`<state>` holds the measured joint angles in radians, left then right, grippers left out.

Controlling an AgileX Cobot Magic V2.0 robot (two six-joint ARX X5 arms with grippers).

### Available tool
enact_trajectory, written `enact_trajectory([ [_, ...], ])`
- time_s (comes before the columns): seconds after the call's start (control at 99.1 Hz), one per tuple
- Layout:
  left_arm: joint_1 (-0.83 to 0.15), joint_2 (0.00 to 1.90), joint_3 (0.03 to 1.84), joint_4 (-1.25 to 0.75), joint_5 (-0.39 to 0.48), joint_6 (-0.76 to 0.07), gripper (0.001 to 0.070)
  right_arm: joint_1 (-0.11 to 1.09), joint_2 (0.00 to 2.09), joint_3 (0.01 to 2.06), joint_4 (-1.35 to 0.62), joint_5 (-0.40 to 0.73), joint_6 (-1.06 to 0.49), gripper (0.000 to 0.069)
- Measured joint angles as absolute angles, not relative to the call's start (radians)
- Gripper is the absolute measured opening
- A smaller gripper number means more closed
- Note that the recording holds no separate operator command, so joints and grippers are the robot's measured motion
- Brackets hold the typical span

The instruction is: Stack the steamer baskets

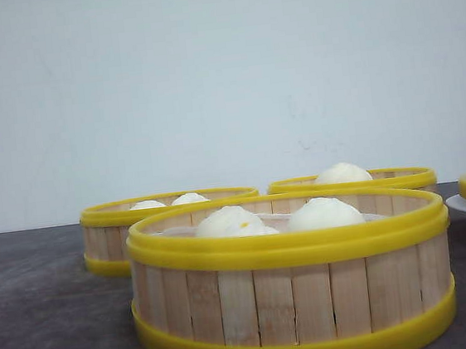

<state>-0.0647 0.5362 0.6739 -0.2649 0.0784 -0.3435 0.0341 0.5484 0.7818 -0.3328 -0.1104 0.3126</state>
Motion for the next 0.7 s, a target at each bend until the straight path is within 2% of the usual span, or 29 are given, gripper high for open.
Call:
enact_trajectory([
  [0.111,-0.084,0.625,0.682,-0.269,0.095,-0.333,0.0337,0.056,0.57,0.783,-0.341,-0.113,0.299,0.0381],
  [0.323,-0.144,0.87,0.741,-0.274,0.13,-0.329,0.0343,0.08,0.577,0.783,-0.34,-0.113,0.29,0.0385],
  [0.484,-0.181,1.096,0.866,-0.286,0.13,-0.321,0.0343,0.094,0.583,0.783,-0.34,-0.113,0.288,0.0385],
  [0.696,-0.22,1.412,1.063,-0.395,0.115,-0.251,0.0343,0.117,0.595,0.783,-0.341,-0.113,0.287,0.0385],
])
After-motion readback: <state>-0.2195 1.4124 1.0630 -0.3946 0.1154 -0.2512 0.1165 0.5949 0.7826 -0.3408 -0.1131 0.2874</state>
